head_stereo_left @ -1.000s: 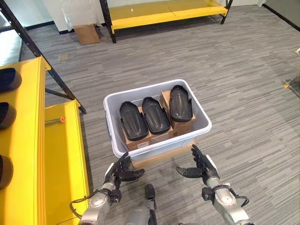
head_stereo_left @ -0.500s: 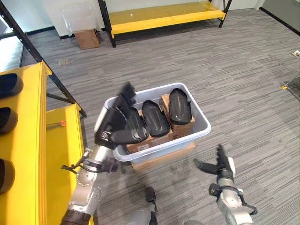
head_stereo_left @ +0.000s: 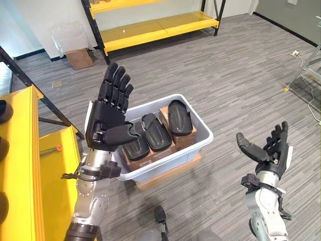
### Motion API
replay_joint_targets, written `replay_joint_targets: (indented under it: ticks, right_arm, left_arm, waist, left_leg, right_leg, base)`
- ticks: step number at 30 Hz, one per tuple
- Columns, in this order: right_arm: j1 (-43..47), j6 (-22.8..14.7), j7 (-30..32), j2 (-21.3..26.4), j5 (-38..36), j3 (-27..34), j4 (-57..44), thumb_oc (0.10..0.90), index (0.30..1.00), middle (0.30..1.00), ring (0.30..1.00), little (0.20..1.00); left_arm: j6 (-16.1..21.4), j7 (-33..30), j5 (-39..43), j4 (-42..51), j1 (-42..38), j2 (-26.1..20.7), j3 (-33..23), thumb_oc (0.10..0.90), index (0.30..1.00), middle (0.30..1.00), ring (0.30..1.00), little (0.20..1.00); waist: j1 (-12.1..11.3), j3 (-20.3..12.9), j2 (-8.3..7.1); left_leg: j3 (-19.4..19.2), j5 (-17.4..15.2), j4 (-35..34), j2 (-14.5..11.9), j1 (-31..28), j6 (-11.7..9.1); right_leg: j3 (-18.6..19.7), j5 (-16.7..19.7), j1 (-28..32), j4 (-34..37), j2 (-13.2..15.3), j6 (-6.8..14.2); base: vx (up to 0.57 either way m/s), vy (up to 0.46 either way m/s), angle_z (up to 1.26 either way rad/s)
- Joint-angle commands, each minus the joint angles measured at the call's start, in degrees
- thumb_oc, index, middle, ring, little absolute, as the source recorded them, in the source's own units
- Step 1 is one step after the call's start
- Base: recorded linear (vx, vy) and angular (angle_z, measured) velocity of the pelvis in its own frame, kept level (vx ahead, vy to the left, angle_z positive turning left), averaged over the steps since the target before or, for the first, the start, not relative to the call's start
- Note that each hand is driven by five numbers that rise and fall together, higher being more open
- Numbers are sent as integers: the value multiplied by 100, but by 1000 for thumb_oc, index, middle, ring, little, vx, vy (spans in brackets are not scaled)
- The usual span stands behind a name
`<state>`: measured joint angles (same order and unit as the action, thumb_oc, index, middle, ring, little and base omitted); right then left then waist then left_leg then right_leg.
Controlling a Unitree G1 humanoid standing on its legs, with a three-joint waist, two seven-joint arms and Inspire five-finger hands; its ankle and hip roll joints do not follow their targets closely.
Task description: Move parts from the plastic box to the shelf.
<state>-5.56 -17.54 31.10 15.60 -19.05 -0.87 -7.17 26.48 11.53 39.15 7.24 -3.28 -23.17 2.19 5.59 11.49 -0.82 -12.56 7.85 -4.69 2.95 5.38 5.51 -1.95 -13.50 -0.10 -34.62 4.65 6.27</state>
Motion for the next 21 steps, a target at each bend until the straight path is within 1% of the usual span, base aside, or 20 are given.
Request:
replay_joint_targets:
  ticks: [1, 2, 3, 4, 5, 6, 7, 9, 10, 11, 12, 14, 16, 17, 21]
  right_arm:
    - [429, -734, -242, 140, 499, 26, -273, 900, 1000, 1000, 1000, 1000]
    - [464, -726, -297, 141, 522, -25, -255, 900, 1000, 1000, 1000, 1000]
    - [498, -712, -376, 149, 513, -79, -230, 900, 1000, 1000, 1000, 1000]
    - [525, -718, -422, 158, 536, -107, -211, 900, 1000, 1000, 1000, 1000]
    - [545, -738, -472, 179, 566, -106, -203, 900, 1000, 1000, 1000, 1000]
    - [548, -769, -620, 248, 494, -59, -213, 900, 1000, 1000, 1000, 1000]
    - [530, -797, -713, 288, 455, -27, -238, 900, 1000, 1000, 1000, 1000]
    - [515, -829, -752, 322, 463, -6, -267, 900, 1000, 1000, 1000, 1000]
    - [461, -896, -799, 442, 588, 66, -338, 900, 1000, 1000, 1000, 1000]
    - [450, -643, -920, 509, 322, 87, -336, 900, 1000, 1000, 1000, 1000]
    - [481, -547, -1056, 512, 171, 107, -272, 900, 1000, 1000, 1000, 1000]
    - [511, -667, -1394, 493, 333, 86, -216, 900, 1000, 1000, 1000, 1000]
    - [475, -415, -1605, 502, 410, 29, -348, 900, 1000, 1000, 1000, 1000]
    - [433, -318, -1597, 541, 610, -39, -392, 900, 1000, 1000, 1000, 1000]
    - [315, -277, -1646, 606, 576, -122, -336, 900, 1000, 1000, 1000, 1000]
  left_arm:
    - [211, -18, -51, 293, -290, 87, -112, 900, 1000, 1000, 1000, 1000]
    - [209, -62, -164, 285, -262, 105, -74, 900, 1000, 1000, 1000, 1000]
    - [222, -117, -213, 275, -231, 111, -21, 900, 1000, 1000, 1000, 1000]
    - [230, -152, -197, 273, -213, 114, 25, 900, 1000, 1000, 1000, 1000]
    - [247, -170, -136, 266, -197, 109, 68, 900, 1000, 1000, 1000, 1000]
    - [269, -138, -11, 219, -203, 85, 113, 900, 1000, 1000, 1000, 1000]
    - [272, -101, 46, 168, -221, 66, 133, 900, 1000, 1000, 1000, 1000]
    - [254, -61, 75, 143, -240, 63, 138, 900, 1000, 1000, 1000, 1000]
    - [237, 0, 113, 102, -259, 40, 163, 900, 1000, 1000, 1000, 1000]
    - [203, -46, 107, 89, -259, 62, 217, 900, 1000, 1000, 1000, 1000]
    - [134, -20, 135, 128, -241, 100, 296, 900, 1000, 1000, 1000, 1000]
    - [100, 26, 107, 169, -187, 140, 407, 900, 1000, 1000, 1000, 1000]
    - [-29, 135, 132, 204, -151, 155, 482, 900, 1000, 1000, 1000, 1000]
    - [-93, 218, 65, 203, -117, 141, 556, 900, 1000, 1000, 1000, 1000]
    - [-120, 307, 104, 198, -9, 110, 680, 900, 1000, 1000, 1000, 1000]
  waist:
    - [-35, -451, 36]
    - [-54, -441, 50]
    - [-59, -432, 46]
    - [-54, -427, 37]
    - [-42, -417, 35]
    - [-24, -401, 21]
    - [-7, -396, 4]
    - [28, -378, -17]
    - [128, -337, -32]
    - [186, -301, -24]
    - [196, -270, -1]
    - [174, -247, 8]
    - [170, -258, -10]
    - [181, -303, -41]
    - [200, -421, -123]
  left_leg:
    - [28, -980, -31, 20, -757, 90]
    - [9, -999, -31, 3, -787, 91]
    - [-7, -1017, -31, -7, -814, 78]
    - [-2, -1023, -31, -8, -824, 60]
    - [28, -1012, -31, -24, -832, 22]
    - [89, -1008, -31, -53, -857, -51]
    - [128, -1029, -31, -61, -890, -83]
    - [173, -1091, -31, -51, -955, -86]
    - [374, -1229, -31, -58, -1103, -107]
    - [484, -1327, -31, -68, -1237, -137]
    - [543, -1404, -31, -114, -1359, -194]
    - [574, -1462, -31, -173, -1450, -270]
    - [686, -1483, -31, -173, -1493, -296]
    - [802, -1519, -31, -148, -1531, -290]
    - [1066, -1530, -31, -55, -1548, -265]
  right_leg:
    - [-519, 1531, -534, -875, -320, 246]
    - [-616, 1497, -666, -1099, -245, 228]
    - [-649, 1453, -794, -1058, -196, 212]
    - [-640, 1413, -871, -897, -187, 201]
    - [-618, 1331, -914, -562, -189, 170]
    - [-594, 1268, -869, 297, -100, 115]
    - [-580, 1330, -804, 902, -14, 103]
    - [-546, 1492, -854, 1366, 80, 113]
    - [-313, 1714, -1057, 2098, 211, 135]
    - [-167, 1884, -1130, 2577, 312, 171]
    - [-112, 2076, -1240, 2886, 412, 228]
    - [-69, 2213, -1288, 3195, 491, 305]
    - [66, 2277, -1190, 3357, 509, 357]
    - [249, 2325, -1065, 3364, 498, 382]
    - [537, 2355, -868, 3303, 437, 392]
  base:
    - [49, 230, 5]
    - [41, 156, -16]
    - [48, 116, -16]
    - [56, 63, -25]
    - [89, -1, -19]
    - [109, -46, -17]
    - [92, -61, 0]
    - [75, -61, 26]
    - [164, -80, 40]
    - [218, -96, 54]
    - [187, -86, 72]
    - [139, -95, 51]
    - [131, -120, 45]
    - [153, -152, 78]
    - [131, -158, 78]
